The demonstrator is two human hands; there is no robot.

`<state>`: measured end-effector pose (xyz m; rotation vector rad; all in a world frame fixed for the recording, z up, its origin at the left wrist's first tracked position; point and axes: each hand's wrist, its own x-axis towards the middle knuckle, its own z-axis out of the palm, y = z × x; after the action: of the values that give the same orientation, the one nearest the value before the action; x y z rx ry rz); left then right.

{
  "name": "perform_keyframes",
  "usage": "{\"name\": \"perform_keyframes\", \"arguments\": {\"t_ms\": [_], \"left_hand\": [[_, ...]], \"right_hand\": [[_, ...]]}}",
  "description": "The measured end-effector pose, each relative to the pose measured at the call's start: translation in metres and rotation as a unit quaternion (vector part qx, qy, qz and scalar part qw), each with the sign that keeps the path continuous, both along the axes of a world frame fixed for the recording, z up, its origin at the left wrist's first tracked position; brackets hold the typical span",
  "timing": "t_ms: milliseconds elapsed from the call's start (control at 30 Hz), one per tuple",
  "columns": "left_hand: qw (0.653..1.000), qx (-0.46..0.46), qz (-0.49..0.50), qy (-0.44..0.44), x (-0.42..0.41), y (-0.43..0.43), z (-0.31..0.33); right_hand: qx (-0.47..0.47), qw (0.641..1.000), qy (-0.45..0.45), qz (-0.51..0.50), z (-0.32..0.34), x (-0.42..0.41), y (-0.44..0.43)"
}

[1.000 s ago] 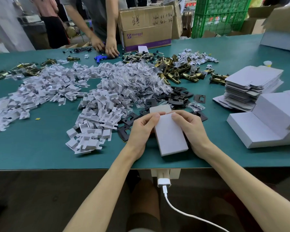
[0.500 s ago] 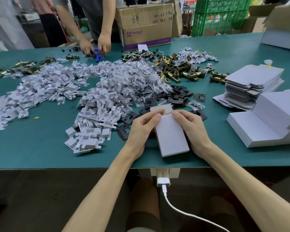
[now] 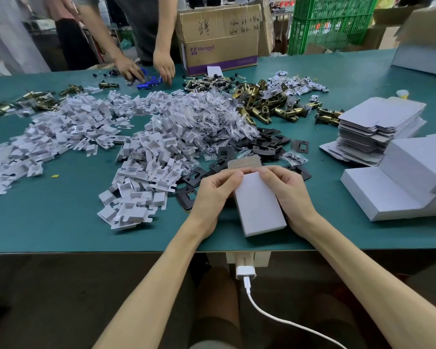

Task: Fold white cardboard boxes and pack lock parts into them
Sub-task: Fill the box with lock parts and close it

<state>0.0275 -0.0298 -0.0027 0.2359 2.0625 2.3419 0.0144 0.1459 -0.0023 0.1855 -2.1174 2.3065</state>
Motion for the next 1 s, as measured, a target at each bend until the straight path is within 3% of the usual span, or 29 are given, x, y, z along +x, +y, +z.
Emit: {"name": "perform_keyframes", "arguments": {"t_ms": [367,600,833,1000], "left_hand": [[0.999,-0.005,0.039,0.001,0.001,0.0,0.002],[0.998,0.009,0.058,-0.017,0.0,0.004,0.003],[0.998,-0.039,0.052,0.005,-0.001,0.002,-0.001],[0.995,-0.007,0.094,-0.023,-0.002,0.001,-0.001]], "right_hand": [[-0.001,1.0,0.008,-0.015,0.0,-0.001,0.0],[-0.032,0.999,-0.025,0.027,0.005,0.001,0.004],[-0.037,0.999,-0.027,0.025,0.008,0.005,0.002],[-0.031,0.996,-0.04,0.075,0.012,0.006,0.002]]}}
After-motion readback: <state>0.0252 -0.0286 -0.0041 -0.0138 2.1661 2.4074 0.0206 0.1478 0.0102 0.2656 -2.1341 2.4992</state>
